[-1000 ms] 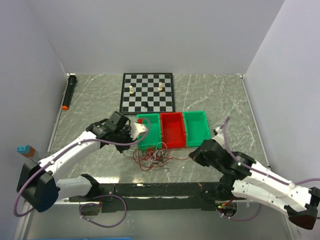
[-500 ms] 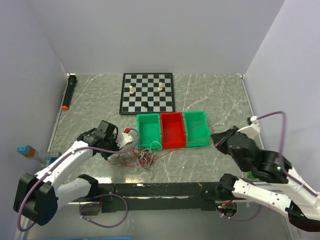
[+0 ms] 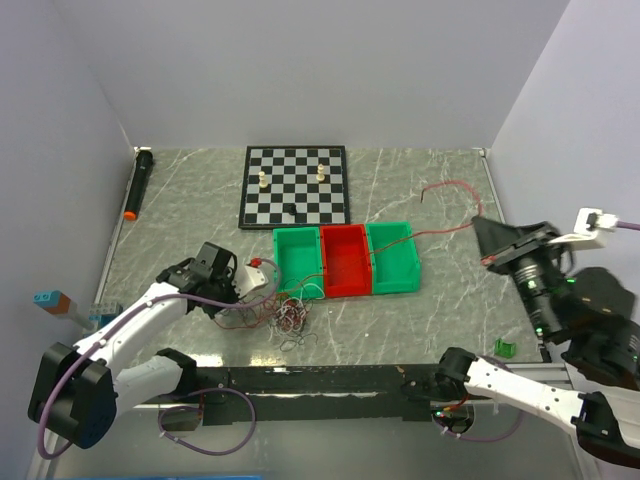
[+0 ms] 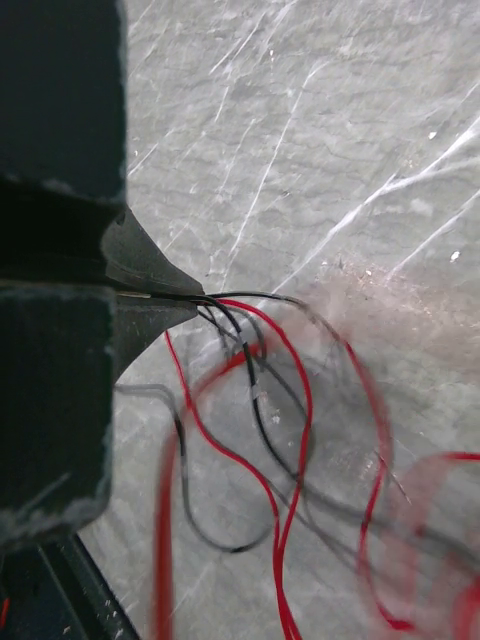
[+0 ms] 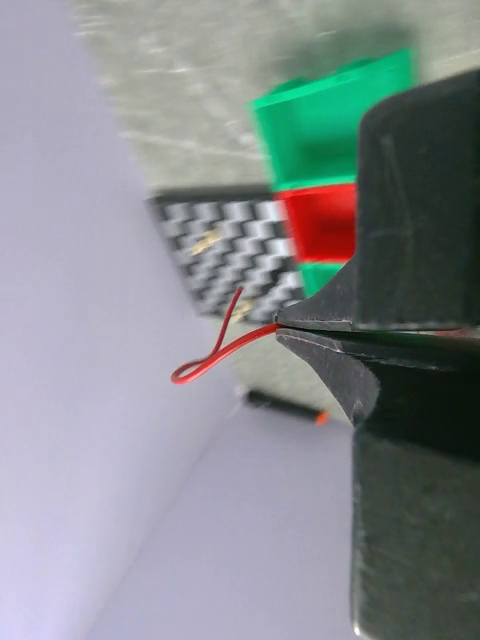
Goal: Untangle the cables
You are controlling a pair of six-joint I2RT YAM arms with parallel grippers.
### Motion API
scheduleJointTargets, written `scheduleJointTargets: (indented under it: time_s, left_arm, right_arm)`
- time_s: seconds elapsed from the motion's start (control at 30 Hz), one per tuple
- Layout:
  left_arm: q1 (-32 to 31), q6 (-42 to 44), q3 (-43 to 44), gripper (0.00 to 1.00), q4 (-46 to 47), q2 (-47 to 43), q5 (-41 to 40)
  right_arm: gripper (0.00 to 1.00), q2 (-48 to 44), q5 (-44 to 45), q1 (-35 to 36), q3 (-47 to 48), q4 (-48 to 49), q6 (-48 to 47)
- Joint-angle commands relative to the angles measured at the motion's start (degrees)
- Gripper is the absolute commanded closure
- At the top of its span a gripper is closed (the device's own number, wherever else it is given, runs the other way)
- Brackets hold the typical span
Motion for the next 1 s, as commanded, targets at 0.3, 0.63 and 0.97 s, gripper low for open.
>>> scheduleJointTargets:
  time_s: [0.3,0.63,0.97]
  left_arm:
    - [0.23,0.40,0.76,0.99,1.09,-2.04,-2.69]
    - [0.23,-2.68,9.02,0.94,-3.21,-3.80,2.67]
    - [0.32,-3.38,10.00,0.91,-4.45,-4.76,4.52]
  right_arm:
    - [1.00,5.90,-1.72,0.24,8.43,27.10,-24.84]
    - [1.00,13.38,-2.69,0.24,14.23,35.61,-33.70]
    - [1.00,20.67,-0.76,0.24,18.97,49.93,-50.83]
